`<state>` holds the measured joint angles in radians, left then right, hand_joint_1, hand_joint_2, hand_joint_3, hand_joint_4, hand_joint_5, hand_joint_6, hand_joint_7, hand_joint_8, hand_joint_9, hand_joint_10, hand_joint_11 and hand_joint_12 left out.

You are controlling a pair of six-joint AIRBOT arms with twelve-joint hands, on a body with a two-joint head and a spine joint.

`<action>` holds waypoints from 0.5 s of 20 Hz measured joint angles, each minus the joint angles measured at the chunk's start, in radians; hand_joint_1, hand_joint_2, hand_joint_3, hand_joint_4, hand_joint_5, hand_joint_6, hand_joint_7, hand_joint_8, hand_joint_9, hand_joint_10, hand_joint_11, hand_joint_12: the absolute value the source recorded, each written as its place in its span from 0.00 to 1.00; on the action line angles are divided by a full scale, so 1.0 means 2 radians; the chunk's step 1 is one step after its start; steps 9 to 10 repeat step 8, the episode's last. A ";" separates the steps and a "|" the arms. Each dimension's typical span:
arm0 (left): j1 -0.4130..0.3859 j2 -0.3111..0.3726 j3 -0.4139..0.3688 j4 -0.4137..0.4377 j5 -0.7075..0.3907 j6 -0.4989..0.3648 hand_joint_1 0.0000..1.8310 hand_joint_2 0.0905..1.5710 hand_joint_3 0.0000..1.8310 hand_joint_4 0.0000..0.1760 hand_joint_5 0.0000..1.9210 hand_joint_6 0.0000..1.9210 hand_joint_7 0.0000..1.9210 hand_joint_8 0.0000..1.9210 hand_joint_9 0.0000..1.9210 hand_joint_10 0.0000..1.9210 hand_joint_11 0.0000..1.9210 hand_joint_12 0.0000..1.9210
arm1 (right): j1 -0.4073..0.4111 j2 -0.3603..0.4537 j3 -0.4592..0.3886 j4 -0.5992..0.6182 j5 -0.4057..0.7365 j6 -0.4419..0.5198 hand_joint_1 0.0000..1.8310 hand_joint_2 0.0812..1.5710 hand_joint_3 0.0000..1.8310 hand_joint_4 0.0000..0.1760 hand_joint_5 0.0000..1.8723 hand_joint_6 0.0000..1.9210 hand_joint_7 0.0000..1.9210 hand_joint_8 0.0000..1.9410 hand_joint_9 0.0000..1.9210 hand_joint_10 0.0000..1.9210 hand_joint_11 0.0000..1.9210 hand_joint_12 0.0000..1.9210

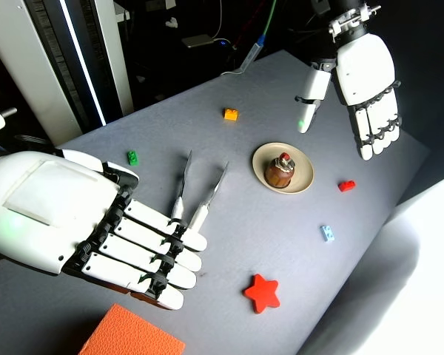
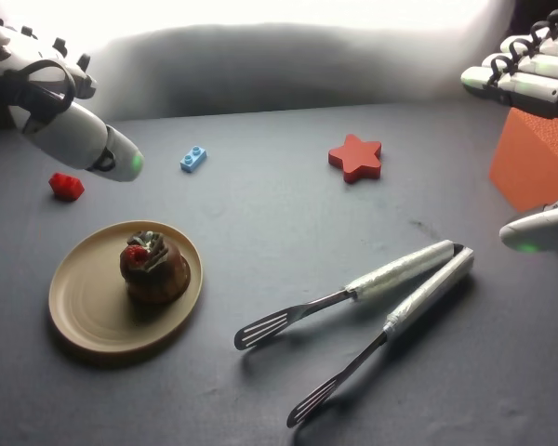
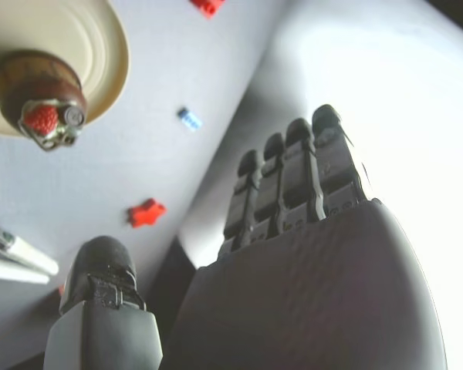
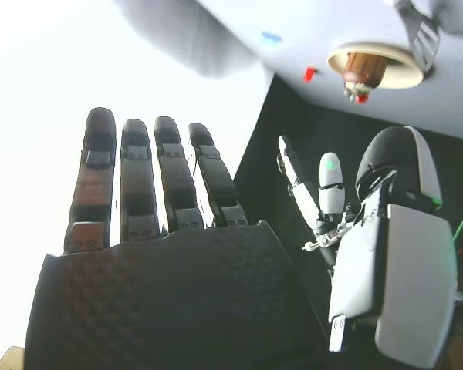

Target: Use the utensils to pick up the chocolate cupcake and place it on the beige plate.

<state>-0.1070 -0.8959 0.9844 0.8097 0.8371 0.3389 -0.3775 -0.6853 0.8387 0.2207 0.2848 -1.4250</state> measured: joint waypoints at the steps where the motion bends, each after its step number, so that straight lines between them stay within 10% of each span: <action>1: 0.000 0.000 0.000 0.002 0.000 -0.001 0.03 0.68 0.00 0.00 0.01 0.00 0.00 0.00 0.00 0.00 0.00 0.00 | -0.008 0.000 0.000 -0.014 0.009 0.007 0.10 0.58 0.00 0.00 0.02 0.00 0.03 0.00 0.02 0.00 0.00 0.14; 10: 0.000 0.000 -0.001 0.001 -0.001 -0.006 0.04 0.67 0.00 0.00 0.02 0.00 0.01 0.00 0.01 0.00 0.02 0.01 | -0.008 -0.002 0.000 -0.021 0.027 0.011 0.09 0.58 0.00 0.00 0.01 0.00 0.02 0.00 0.02 0.00 0.00 0.14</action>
